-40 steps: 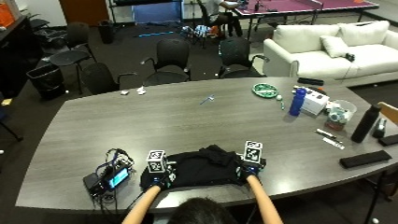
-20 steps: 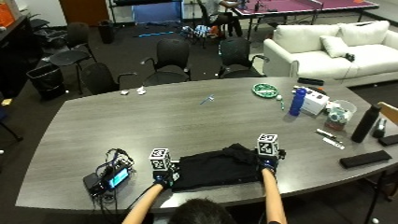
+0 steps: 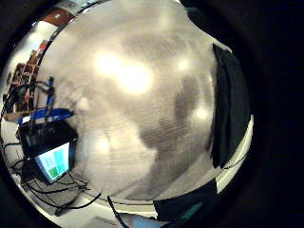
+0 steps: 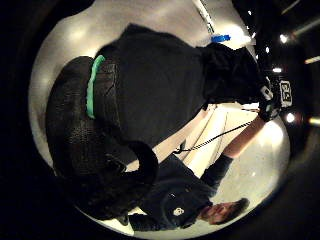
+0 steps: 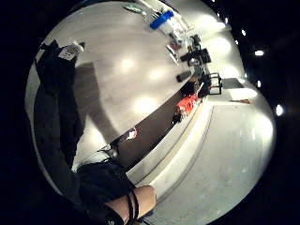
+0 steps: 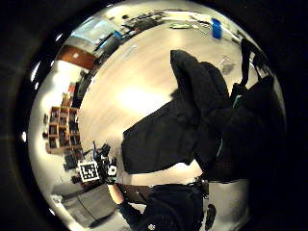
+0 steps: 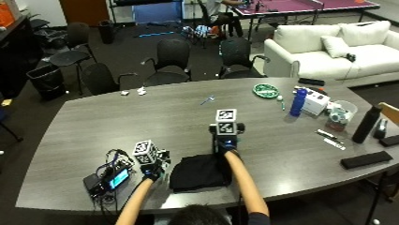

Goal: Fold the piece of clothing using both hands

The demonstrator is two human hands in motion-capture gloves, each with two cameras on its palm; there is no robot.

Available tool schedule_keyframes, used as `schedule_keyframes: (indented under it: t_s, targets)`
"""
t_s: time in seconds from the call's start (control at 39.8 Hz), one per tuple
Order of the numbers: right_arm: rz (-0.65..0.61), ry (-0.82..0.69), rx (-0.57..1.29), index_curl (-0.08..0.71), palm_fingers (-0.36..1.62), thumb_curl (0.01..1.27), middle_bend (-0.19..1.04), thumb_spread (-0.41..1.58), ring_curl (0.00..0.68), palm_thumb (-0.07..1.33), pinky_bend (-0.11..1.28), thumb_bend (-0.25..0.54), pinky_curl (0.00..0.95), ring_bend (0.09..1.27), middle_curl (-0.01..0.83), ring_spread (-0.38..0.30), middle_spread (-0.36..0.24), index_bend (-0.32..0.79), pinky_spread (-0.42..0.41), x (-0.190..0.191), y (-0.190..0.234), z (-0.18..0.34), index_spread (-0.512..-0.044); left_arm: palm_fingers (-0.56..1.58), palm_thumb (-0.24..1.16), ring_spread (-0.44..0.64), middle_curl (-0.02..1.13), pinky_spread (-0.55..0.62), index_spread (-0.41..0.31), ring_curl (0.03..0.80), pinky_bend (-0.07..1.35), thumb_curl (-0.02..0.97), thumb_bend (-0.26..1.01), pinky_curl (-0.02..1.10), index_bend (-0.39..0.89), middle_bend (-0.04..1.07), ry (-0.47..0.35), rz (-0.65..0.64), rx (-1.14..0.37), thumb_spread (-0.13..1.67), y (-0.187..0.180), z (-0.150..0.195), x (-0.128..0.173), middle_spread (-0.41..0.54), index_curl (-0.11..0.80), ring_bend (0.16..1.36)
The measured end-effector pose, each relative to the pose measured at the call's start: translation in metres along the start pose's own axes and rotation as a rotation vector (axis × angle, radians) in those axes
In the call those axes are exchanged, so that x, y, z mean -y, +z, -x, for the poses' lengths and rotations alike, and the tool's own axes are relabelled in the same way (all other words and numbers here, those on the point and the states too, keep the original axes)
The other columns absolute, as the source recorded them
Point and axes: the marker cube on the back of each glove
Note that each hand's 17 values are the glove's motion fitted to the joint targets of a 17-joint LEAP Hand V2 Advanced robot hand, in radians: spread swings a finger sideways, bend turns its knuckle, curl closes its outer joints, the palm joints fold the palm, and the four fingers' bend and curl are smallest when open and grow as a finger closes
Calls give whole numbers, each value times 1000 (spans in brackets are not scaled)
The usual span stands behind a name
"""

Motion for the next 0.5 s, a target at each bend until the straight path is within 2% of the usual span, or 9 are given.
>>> schedule_keyframes:
  t_s: [0.08, 0.15, 0.23, 0.3, 0.4, 0.5]
  targets:
    - [-1, -107, -22, 387, 1319, 677, 354, 395, 456, 972, 548, -35, 376, 594, 517, -269, -225, 197, -363, -15, 3, 71, -267, 360, 277, 345, 305, 329, -78, 311, 187, 315, -1, 308, 201, 182, -54, -192, 28, 1439, -20, 22, 7, 81, 449, 432]
    - [-6, -168, -49, 401, 1320, 687, 359, 363, 456, 973, 544, -35, 377, 592, 520, -273, -230, 196, -366, -21, 22, 127, -268, 395, 305, 327, 312, 308, -78, 308, 180, 316, 10, 305, 198, 187, -96, -282, 20, 1451, -29, 51, 13, 74, 448, 427]
    - [18, -221, -91, 410, 1317, 696, 362, 338, 460, 977, 544, -32, 379, 598, 523, -277, -236, 185, -368, -29, 51, 176, -268, 421, 341, 312, 324, 293, -78, 308, 167, 323, 26, 301, 195, 201, -148, -331, -4, 1462, -36, 77, 13, 66, 447, 423]
    - [135, -309, -105, 398, 1294, 702, 372, 322, 466, 979, 560, -34, 385, 623, 526, -282, -239, 130, -370, -57, 80, 223, -268, 456, 374, 294, 333, 275, -78, 305, 161, 332, 38, 296, 196, 205, -179, -363, -29, 1464, -53, 87, -5, 57, 448, 415]
    - [316, -400, -74, 343, 1242, 695, 382, 389, 483, 950, 611, -46, 397, 708, 530, -284, -241, 13, -375, -98, 105, 266, -255, 495, 411, 276, 345, 253, -78, 302, 158, 347, 51, 288, 206, 206, -198, -383, -59, 1466, -59, 105, -15, 51, 452, 399]
    - [388, -460, -17, 283, 1184, 689, 382, 449, 494, 939, 664, -39, 408, 770, 532, -281, -239, -30, -376, -113, 113, 290, -239, 512, 428, 262, 357, 234, -78, 303, 152, 356, 53, 282, 203, 206, -208, -399, -68, 1463, -66, 111, -28, 40, 455, 391]
